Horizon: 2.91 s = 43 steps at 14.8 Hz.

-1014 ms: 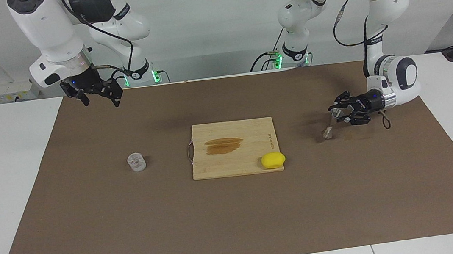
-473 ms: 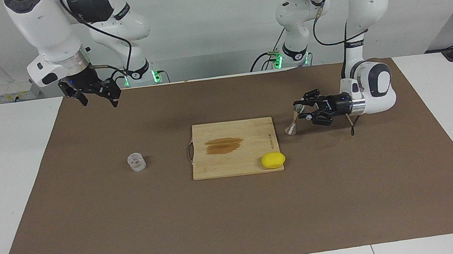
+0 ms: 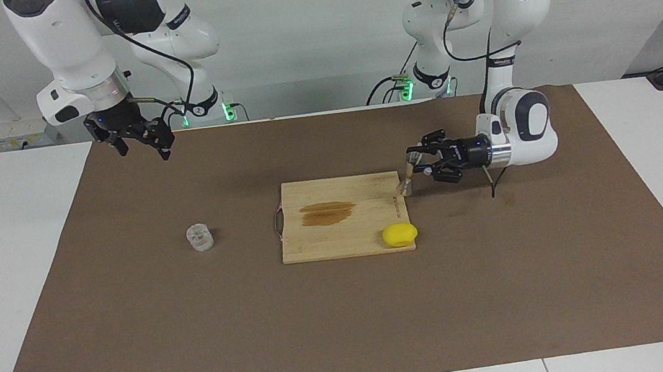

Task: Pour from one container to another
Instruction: 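Carry the metal cup with the left gripper onto the cutting board, then set the metal cup down while the right gripper reaches the glass cup, then withdraw the left gripper while the right gripper grasps the glass cup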

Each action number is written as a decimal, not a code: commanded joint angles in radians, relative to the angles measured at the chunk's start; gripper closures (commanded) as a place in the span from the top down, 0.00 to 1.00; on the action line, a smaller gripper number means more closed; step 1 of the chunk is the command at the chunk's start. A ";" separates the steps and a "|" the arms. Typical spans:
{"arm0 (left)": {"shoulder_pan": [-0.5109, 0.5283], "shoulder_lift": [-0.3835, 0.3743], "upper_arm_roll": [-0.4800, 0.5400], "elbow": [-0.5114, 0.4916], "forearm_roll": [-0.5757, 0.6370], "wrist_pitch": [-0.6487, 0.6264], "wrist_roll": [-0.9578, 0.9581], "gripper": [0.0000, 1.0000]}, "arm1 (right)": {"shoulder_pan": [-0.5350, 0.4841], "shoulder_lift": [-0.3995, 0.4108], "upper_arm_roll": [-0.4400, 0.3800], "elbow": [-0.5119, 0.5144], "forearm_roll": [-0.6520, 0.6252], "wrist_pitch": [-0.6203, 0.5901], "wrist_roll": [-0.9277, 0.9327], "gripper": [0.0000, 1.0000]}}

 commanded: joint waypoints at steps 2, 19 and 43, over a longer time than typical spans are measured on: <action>-0.172 -0.021 0.017 -0.008 -0.230 0.188 -0.010 0.34 | -0.070 0.054 0.005 -0.018 0.129 0.037 0.188 0.97; -0.381 0.068 0.012 0.050 -0.551 0.432 0.186 0.81 | -0.233 0.295 0.004 -0.220 0.591 0.316 0.396 0.96; 0.230 -0.122 0.023 -0.241 0.361 0.199 0.179 1.00 | -0.231 0.429 0.007 -0.214 0.705 0.332 0.235 0.92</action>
